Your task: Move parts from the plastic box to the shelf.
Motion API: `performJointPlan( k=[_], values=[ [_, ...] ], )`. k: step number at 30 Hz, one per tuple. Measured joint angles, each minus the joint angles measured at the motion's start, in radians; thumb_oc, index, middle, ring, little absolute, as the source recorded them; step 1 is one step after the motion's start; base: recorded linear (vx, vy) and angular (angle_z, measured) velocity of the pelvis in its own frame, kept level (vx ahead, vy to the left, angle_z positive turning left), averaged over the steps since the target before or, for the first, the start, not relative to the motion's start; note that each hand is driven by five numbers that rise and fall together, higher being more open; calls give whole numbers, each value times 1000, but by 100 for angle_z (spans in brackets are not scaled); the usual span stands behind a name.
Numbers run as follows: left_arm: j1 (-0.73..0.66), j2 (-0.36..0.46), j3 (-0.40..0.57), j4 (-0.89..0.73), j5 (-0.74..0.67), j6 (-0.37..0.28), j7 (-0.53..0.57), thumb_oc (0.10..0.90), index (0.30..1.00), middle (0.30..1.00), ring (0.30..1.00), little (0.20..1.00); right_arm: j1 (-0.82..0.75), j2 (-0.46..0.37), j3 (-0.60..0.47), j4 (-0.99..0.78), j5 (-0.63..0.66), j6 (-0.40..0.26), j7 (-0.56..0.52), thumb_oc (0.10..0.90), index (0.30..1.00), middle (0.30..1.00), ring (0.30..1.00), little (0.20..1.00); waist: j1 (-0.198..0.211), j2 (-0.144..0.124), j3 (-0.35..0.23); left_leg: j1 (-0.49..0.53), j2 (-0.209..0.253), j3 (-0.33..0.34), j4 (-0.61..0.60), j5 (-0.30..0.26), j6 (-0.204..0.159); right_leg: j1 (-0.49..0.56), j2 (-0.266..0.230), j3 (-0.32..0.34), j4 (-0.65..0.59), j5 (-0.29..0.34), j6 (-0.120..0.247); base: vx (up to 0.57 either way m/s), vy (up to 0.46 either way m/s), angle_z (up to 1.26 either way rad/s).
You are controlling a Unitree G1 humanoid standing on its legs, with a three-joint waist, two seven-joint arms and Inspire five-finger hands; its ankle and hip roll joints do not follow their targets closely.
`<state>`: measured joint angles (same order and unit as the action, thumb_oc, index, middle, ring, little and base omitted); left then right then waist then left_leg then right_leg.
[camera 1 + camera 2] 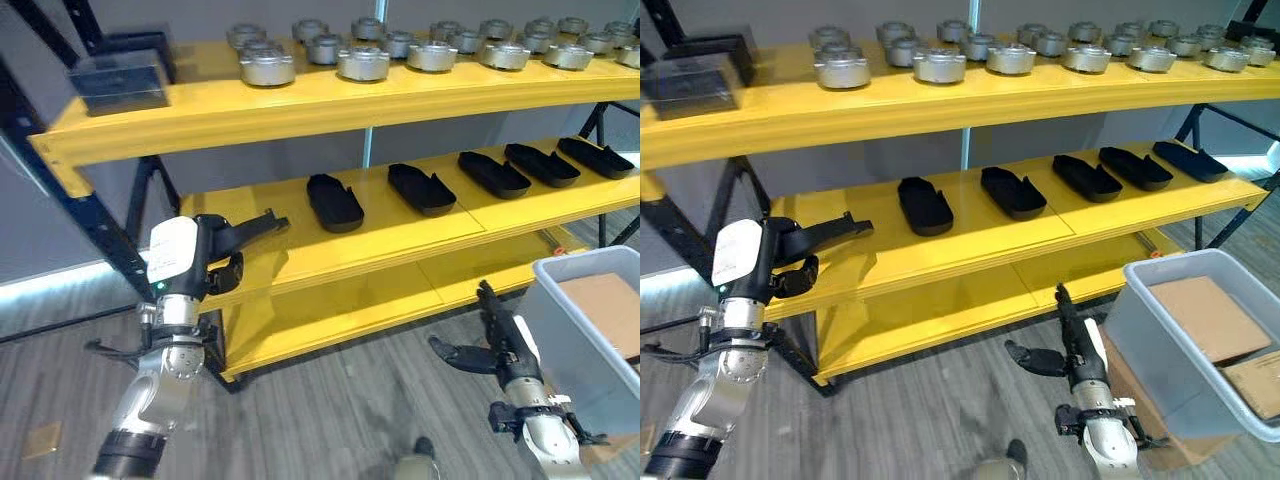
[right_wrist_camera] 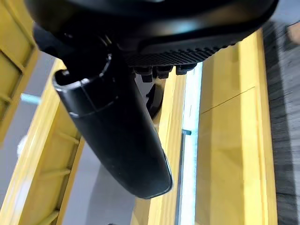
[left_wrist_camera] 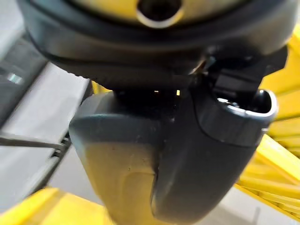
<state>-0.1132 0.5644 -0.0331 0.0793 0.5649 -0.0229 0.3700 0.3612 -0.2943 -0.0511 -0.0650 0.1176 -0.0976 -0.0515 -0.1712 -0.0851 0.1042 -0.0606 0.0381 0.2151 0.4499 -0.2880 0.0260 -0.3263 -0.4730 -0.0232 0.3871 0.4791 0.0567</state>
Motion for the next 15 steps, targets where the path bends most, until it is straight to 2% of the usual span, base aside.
performJointPlan(
  k=[1,2,3,4,5,6,7,8,10,11,12,15],
  values=[
    [1,54,3,-13,0,3,4,400,300,300,300,300,32,34,12,-14,0,-16,0,900,1000,1000,1000,1000,-20,-12,33,-42,-42,-4,62,-20,48,-93,0,58,115,54,-62,332,93,-47],
    [70,29,36,-15,1,2,4,400,300,300,300,300,56,47,38,12,0,2,0,900,1000,1000,1000,1000,-7,16,35,-42,-25,66,74,-53,56,-135,-36,-27,78,-107,40,448,-255,-76],
    [100,-3,39,-14,0,5,6,400,300,300,300,300,55,40,34,19,0,23,0,900,1000,1000,1000,1000,4,62,38,-70,9,82,69,-61,63,-115,-9,-147,-55,-216,95,420,-386,-83],
    [101,13,42,-35,0,-6,6,400,300,300,300,300,29,30,33,25,0,28,2,900,1000,1000,1000,1000,16,69,74,-70,-12,82,-38,20,-67,-16,-15,-254,-409,-280,189,434,-386,-26],
    [98,6,46,-35,0,-3,8,400,300,300,300,300,30,17,33,13,0,28,3,900,1000,1000,1000,1000,26,56,83,-60,-25,65,-91,69,-22,51,-5,-280,-473,-281,197,441,-339,74],
    [99,3,36,-39,0,2,4,400,300,300,300,300,31,8,39,13,-1,30,3,900,1000,1000,1000,1000,15,17,85,-24,-42,-6,-174,125,34,167,56,-183,-390,-296,187,351,-268,79],
    [99,3,38,-46,-1,2,4,400,300,300,300,300,25,9,38,1,0,29,6,900,1000,1000,1000,1000,36,-14,75,-4,-50,-6,-221,149,27,185,88,-179,-336,-305,173,249,-202,71],
    [100,4,42,-48,-1,2,4,400,300,300,300,300,11,7,35,-12,0,21,8,900,1000,1000,1000,1000,43,-27,70,4,-52,-13,-251,166,29,205,117,-183,-313,-314,158,168,-193,22],
    [102,9,50,-48,-2,5,4,400,300,300,300,300,-57,3,27,-26,0,-10,9,900,1000,1000,1000,1000,38,-27,68,22,-55,-34,-310,207,33,234,165,-192,-304,-338,134,122,-178,30],
    [98,9,54,-51,-10,7,-4,400,300,300,300,300,-112,-2,29,-19,1,-16,10,900,1000,1000,1000,1000,25,-15,69,42,-56,-51,-348,227,31,235,174,-195,-298,-349,127,67,-88,31],
    [97,13,55,-63,-10,7,-6,400,300,300,300,300,-130,-4,29,-21,1,-18,13,900,1000,1000,1000,1000,19,-5,69,52,-49,-58,-366,238,32,234,179,-193,-319,-350,121,64,-70,33],
    [97,18,57,-95,-10,7,-7,400,300,300,300,300,-154,-8,29,-20,1,-23,16,900,1000,1000,1000,1000,16,0,66,106,-38,-69,-416,247,11,228,157,-190,-380,-310,124,84,-97,20]
  ],
)
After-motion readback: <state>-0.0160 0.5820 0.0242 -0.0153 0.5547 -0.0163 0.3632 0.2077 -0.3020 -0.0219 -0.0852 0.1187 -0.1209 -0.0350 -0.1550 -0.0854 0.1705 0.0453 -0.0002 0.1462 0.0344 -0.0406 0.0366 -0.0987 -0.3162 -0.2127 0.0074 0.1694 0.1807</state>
